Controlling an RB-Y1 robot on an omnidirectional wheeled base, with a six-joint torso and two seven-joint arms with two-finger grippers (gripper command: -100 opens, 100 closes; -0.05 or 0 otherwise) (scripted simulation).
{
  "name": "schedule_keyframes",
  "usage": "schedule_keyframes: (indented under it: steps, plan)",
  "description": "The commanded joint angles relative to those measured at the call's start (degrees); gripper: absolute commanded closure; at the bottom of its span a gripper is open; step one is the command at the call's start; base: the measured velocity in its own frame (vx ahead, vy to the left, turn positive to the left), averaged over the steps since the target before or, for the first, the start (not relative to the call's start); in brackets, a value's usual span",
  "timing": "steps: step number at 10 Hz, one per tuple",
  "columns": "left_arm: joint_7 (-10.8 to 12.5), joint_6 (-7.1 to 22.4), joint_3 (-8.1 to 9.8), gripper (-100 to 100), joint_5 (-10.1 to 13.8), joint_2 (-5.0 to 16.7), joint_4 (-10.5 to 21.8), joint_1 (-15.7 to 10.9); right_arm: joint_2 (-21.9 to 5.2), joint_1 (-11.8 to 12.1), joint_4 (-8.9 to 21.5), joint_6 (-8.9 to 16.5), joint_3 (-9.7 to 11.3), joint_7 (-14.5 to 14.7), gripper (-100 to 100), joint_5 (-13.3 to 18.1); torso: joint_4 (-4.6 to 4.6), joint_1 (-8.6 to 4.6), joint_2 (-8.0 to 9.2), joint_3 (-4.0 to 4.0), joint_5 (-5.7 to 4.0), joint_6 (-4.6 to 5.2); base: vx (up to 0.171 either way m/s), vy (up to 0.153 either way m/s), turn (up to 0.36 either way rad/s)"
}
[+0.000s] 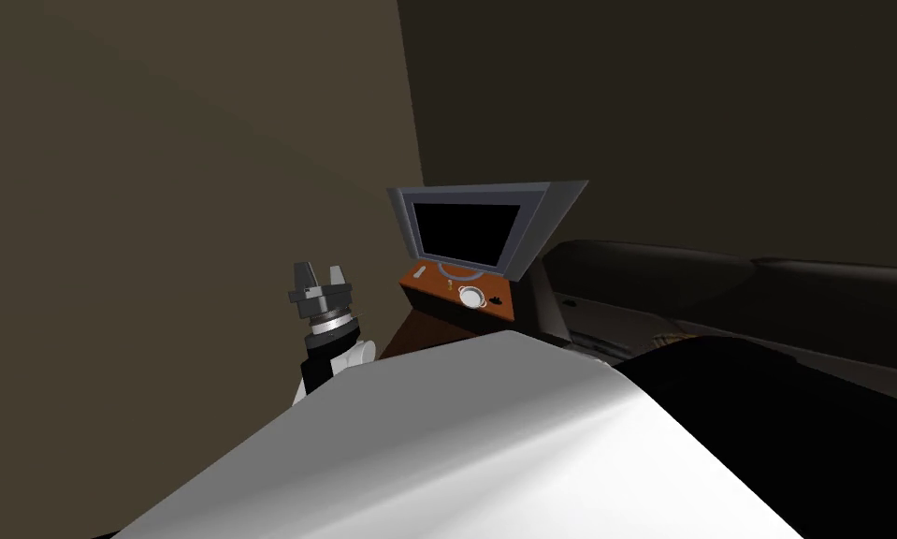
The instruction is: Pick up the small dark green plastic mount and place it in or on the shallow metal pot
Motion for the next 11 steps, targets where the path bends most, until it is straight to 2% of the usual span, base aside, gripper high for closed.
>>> schedule_keyframes:
  steps: [1, 2, 3, 4, 5, 6, 7, 8, 10, 11]
  plan:
    - [0.0, 0.0, 0.00, 0, 0.0, 0.0, 0.0, 0.0, -1.1, 0.1, 2.5, 0.3, 0.6, 0.5, -100, -0.1, 0.00, 0.00, 0.00, 0.00, 0.00, 0.00, 0.036, 0.014, 0.130]
    - [0.0, 0.0, 0.01, 0, 0.0, 0.0, 0.0, 0.0, -2.4, -0.9, 5.8, 0.7, 2.5, 1.3, -100, -0.2, -0.01, -0.04, 0.03, 0.01, -0.01, 0.08, 0.047, 0.018, 0.234]
    - [0.0, 0.0, 0.00, 0, 0.0, 0.0, 0.0, 0.0, -3.5, -1.9, 7.7, 1.0, 4.3, 2.0, -100, -0.3, 0.00, -0.03, -0.02, -0.01, 0.00, 0.02, 0.081, 0.038, 0.415]
    - [0.0, 0.0, 0.00, 0, 0.0, 0.0, 0.0, 0.0, -3.5, -1.9, 8.8, 1.0, 4.3, 2.0, -100, -0.3, -0.02, 0.03, -0.13, -0.07, 0.01, -0.01, 0.060, 0.025, 0.136]
    - [0.0, 0.0, 0.01, 0, 0.0, 0.0, 0.0, 0.0, -4.4, -2.9, 10.5, 1.3, 6.1, 2.6, -100, -0.5, -0.03, 0.03, -0.08, -0.05, -0.01, 0.08, 0.052, 0.021, 0.211]
    - [0.0, 0.0, 0.00, 0, 0.0, 0.0, 0.0, 0.0, -4.4, -2.9, 12.2, 1.3, 6.1, 2.6, -100, -0.5, -0.01, 0.01, -0.06, -0.04, 0.00, 0.02, 0.042, 0.008, 0.145]
    - [0.0, 0.0, 0.01, 0, 0.0, 0.0, 0.0, 0.0, -5.1, -3.9, 13.8, 1.5, 7.8, 3.3, -100, -0.8, -0.01, -0.02, -0.01, -0.01, -0.01, 0.08, 0.048, 0.021, 0.238]
    - [0.0, 0.0, 0.00, 0, 0.0, 0.0, 0.0, 0.0, -5.1, -3.9, 15.2, 1.5, 7.8, 3.3, -100, -0.8, -0.01, 0.01, -0.02, -0.02, 0.00, 0.03, 0.042, 0.016, 0.134]
    - [0.0, 0.0, 0.00, 0, 0.0, 0.0, 0.0, 0.0, -5.9, -6.0, 20.7, 1.9, 11.1, 4.4, -100, -1.4, -0.01, 0.03, -0.05, -0.03, 0.00, 0.02, 0.073, 0.022, 0.321]
    - [0.0, 0.0, 0.01, 0, 0.0, 0.0, 0.0, 0.0, -6.1, -7.0, 22.5, 2.0, 12.6, 4.9, -100, -1.7, -0.03, 0.02, -0.15, -0.09, 0.00, 0.02, 0.109, 0.012, 0.371]
